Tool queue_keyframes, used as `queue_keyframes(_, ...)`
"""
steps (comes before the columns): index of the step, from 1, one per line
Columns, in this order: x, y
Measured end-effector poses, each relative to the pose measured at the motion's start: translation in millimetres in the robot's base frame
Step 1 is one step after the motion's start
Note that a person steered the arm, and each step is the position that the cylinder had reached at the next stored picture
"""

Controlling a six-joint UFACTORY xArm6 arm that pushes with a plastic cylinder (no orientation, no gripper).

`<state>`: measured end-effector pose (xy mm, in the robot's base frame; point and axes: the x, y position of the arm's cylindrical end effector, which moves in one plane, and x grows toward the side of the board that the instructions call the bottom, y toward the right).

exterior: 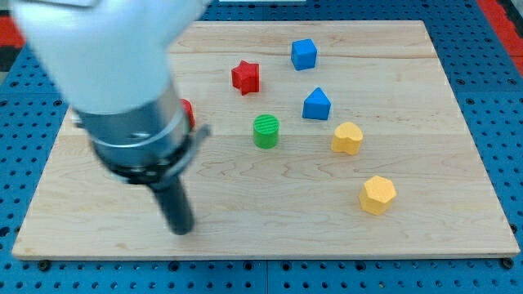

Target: Slide the blue triangle towards the right

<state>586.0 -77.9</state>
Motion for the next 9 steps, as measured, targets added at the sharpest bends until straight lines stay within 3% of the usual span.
queue_keyframes(1,-8,42)
queue_keyframes(2,-19,46)
queue_keyframes(4,-72,126)
queue_keyframes(9,-177,120)
